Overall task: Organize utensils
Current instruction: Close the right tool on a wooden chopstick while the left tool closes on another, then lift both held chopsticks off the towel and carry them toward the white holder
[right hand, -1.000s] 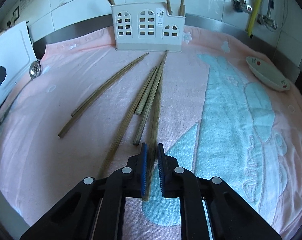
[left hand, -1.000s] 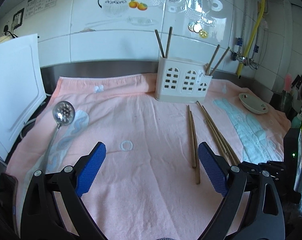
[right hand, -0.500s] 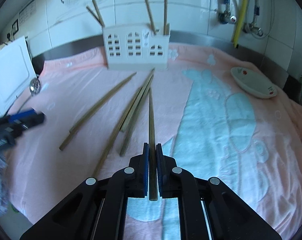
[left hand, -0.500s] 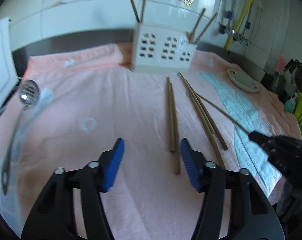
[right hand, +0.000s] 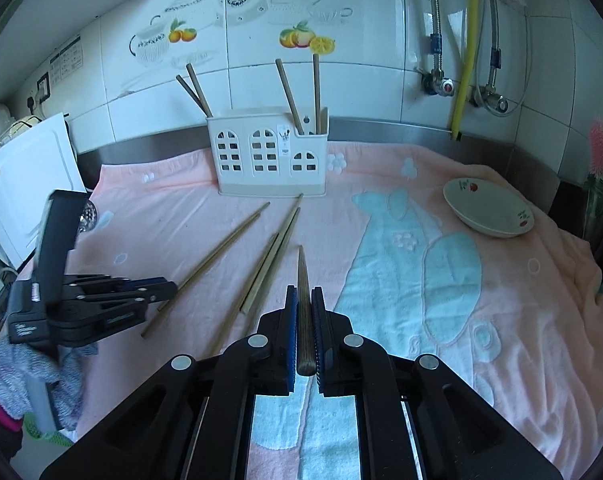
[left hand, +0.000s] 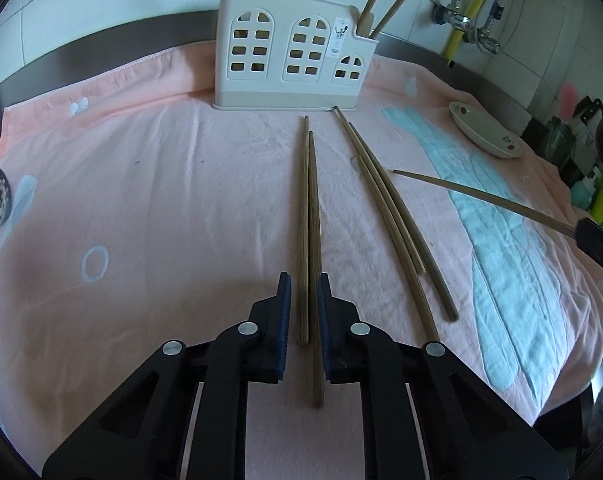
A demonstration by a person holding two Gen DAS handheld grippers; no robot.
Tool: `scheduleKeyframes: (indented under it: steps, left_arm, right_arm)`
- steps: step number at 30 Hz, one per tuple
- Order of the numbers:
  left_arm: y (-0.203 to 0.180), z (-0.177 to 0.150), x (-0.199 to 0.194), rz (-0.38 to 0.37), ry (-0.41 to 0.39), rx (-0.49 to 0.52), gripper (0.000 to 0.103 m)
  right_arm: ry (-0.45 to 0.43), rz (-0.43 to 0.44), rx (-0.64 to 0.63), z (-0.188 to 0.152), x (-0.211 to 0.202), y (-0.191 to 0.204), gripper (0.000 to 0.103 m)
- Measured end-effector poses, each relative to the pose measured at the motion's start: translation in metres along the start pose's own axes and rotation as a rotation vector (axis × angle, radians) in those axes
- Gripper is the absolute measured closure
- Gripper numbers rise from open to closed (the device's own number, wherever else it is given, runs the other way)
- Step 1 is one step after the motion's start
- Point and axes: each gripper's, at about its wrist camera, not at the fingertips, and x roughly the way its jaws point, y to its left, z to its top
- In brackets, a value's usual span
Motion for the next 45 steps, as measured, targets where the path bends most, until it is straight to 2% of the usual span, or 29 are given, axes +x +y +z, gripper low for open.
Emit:
scheduleKeyframes:
  steps: [14,16,18,22,27,32,39,45]
  left_arm:
    - [0.003,0.01,0.012,-0.002,0.028,-0.009,0.095]
    - [-0.002,0.008,0.018,-0.003,0.052,0.005,0.095]
    - [-0.008,0.007,0.016,0.021,0.037,0.026,0.095]
    - [-0.001,0.007,0.015,-0.002,0.029,-0.028,0.095]
    - [-0.005,0.007,0.012,0.011,0.022,-0.003,0.097]
    - [0.0,0.02,-0.013,-0.012,-0.051,-0.019,0.098]
    - [-0.005,0.051,-0.066,-0.019,-0.211,0.053,0.098]
    - [-0.012,0.075,-0.088,-0.015,-0.259,0.12,0.098]
  right_arm:
    - [-0.011,0.005,0.009,0.001,-0.001,-0.007,0.096]
    - [-0.01,0.005,0.009,0.001,-0.001,-0.007,0.096]
    - [-0.009,0.005,0.008,0.0,-0.001,-0.006,0.096]
    - [-0.006,0.005,0.011,0.0,0.0,-0.007,0.096]
    - [-0.011,0.015,0.014,0.005,-0.001,-0.008,0.096]
    - [-0.031,0.017,-0.015,0.022,-0.008,-0.006,0.096]
    - [-0.034,0.03,-0.079,0.057,-0.008,-0.008,0.096]
    - [-0.007,0.076,-0.115,0.1,-0.003,-0.011,0.096]
